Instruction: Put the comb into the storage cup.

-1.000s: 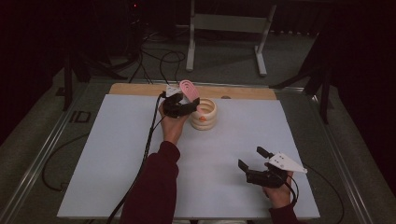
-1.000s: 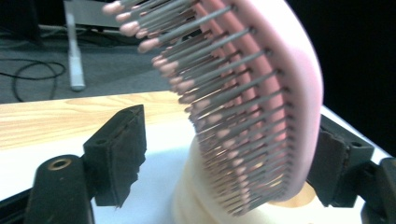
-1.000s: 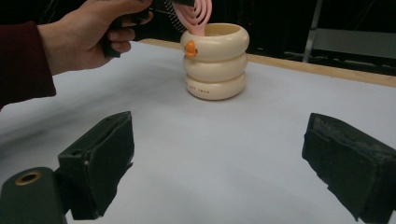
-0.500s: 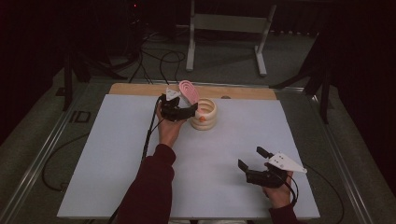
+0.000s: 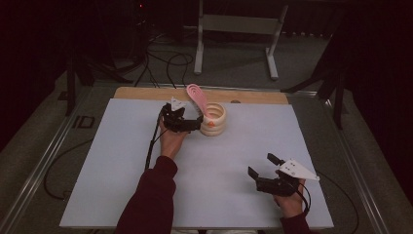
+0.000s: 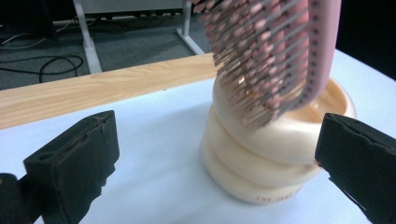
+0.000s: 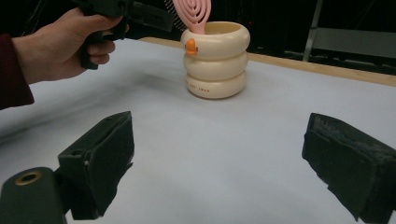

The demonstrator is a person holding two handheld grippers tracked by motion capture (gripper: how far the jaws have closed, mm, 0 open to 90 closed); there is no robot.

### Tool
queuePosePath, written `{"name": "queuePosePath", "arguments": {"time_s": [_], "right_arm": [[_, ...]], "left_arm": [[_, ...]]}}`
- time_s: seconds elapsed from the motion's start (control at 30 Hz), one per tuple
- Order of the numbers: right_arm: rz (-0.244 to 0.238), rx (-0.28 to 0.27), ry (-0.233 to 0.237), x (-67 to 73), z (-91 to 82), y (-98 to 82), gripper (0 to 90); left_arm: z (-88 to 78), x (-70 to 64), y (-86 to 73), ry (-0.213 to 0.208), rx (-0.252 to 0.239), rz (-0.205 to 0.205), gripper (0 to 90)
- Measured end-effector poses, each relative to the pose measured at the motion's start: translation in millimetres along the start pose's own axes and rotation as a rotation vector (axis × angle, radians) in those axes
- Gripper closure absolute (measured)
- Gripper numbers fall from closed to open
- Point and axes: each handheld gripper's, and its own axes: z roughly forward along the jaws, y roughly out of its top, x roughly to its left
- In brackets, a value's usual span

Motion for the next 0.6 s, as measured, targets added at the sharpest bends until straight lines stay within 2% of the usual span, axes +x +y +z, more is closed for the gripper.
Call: {"name": "queuePosePath", "arguments": {"time_s": [0.23, 0.3, 0.47, 0.6], "right_arm": [[-0.003, 0.002, 0.001, 0.4, 0.6, -0.2, 9.3], [-0.004, 0.002, 0.001, 0.6, 0.7, -0.1, 9.3], [-0.005, 0.003, -0.001, 0.9, 0.8, -0.1, 9.3], [-0.007, 0.000, 0.000, 1.4, 0.9, 0.2, 9.3]], "left_arm": [[-9.4, 0.5, -2.5, 0.006, 0.024, 0.028, 0.2], [-15.0, 0.2, -3.3, -0.007, 0.043, 0.049, 0.1], [-26.9, -0.1, -7.1, -0.032, 0.056, 0.060, 0.1], [-37.7, 0.5, -13.2, -0.033, 0.077, 0.077, 0.1]]}}
